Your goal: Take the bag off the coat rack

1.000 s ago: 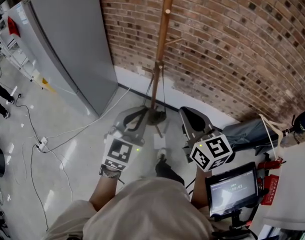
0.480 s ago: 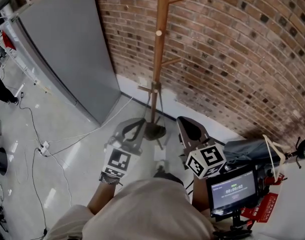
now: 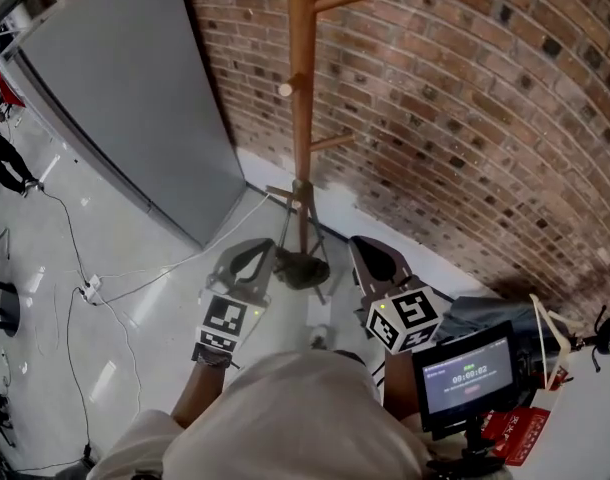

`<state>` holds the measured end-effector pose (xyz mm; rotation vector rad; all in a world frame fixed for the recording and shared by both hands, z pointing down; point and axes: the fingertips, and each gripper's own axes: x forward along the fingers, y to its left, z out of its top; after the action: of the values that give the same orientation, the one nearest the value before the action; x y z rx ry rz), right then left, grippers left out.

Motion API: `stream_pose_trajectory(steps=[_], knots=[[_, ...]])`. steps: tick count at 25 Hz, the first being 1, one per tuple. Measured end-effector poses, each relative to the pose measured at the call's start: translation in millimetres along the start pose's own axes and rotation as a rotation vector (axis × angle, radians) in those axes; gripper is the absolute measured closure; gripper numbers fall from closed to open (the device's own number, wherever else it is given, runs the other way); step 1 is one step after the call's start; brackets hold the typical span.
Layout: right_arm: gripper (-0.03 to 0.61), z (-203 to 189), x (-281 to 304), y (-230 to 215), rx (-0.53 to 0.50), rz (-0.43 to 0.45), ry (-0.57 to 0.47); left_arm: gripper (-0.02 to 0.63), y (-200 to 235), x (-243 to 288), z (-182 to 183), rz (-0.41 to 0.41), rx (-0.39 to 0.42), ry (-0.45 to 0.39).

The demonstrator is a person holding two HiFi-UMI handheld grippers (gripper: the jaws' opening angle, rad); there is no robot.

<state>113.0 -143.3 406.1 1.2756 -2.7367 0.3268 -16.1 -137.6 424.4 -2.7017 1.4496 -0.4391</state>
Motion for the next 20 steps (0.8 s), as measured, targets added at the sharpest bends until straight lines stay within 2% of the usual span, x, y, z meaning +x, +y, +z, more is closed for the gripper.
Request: stream_pose_trajectory(steps=[9,14,20], knots=[[0.561,-19,33,-17,-0.001,0.073,0.078,0.611,3,30,-11,0.021,-0.018,0.032],[0.537,-26,46,-17,0.010,0.057,0.096,0.581,9,41,-31,0.000,-0.006,0.073],[0.503,-39,68,-32,0.049,-0.011,0.109,0.549,15,70,-49,-0.060,-0.022,0.091]])
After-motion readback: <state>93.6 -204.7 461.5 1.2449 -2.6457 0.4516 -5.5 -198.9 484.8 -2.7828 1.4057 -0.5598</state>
